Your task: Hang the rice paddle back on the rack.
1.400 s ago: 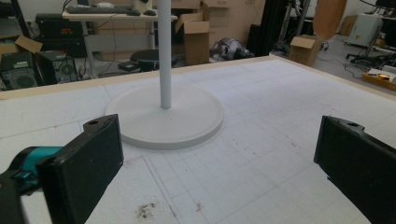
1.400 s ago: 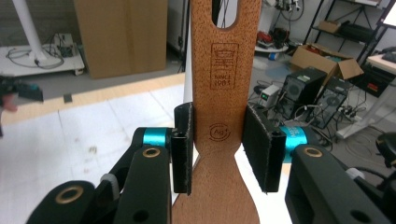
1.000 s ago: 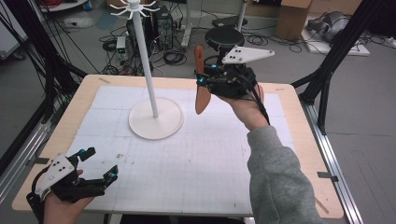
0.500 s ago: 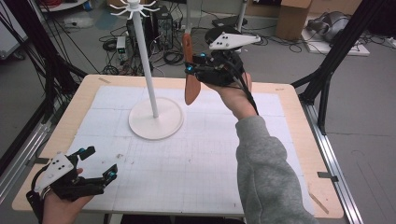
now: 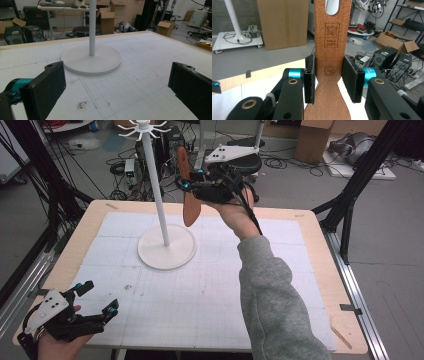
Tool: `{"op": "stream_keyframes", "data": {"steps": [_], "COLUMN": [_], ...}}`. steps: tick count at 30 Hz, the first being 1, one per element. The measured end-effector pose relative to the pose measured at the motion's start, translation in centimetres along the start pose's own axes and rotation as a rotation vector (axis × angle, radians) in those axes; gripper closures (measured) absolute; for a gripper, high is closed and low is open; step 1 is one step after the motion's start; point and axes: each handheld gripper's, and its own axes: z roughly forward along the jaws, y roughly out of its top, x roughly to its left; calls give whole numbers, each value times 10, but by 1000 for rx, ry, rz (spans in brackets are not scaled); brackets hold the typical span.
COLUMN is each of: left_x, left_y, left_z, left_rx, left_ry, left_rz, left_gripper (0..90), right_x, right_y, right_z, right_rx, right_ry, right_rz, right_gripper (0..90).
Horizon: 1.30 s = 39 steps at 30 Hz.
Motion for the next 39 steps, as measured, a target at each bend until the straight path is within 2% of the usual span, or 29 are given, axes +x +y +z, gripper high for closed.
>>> {"op": "stream_keyframes", "data": {"steps": [13,22,39], "left_x": [6,8,13], "left_y": [-6,-8,-5], "left_z": [-21,-31,-39], "left_rx": [-4,-8,-35], "left_ry": [54,78,91], "left_rz": [-24,-35,-53], "left_gripper": [18,18,18], "right_x": [-12,-11,-6], "right_y": [18,26,28], "right_z": [23,42,49], "right_rx": [-51,-57,-60], "right_ry": [35,55,56], "right_rz": [56,70,76], "right_gripper": [650,650,649]}}
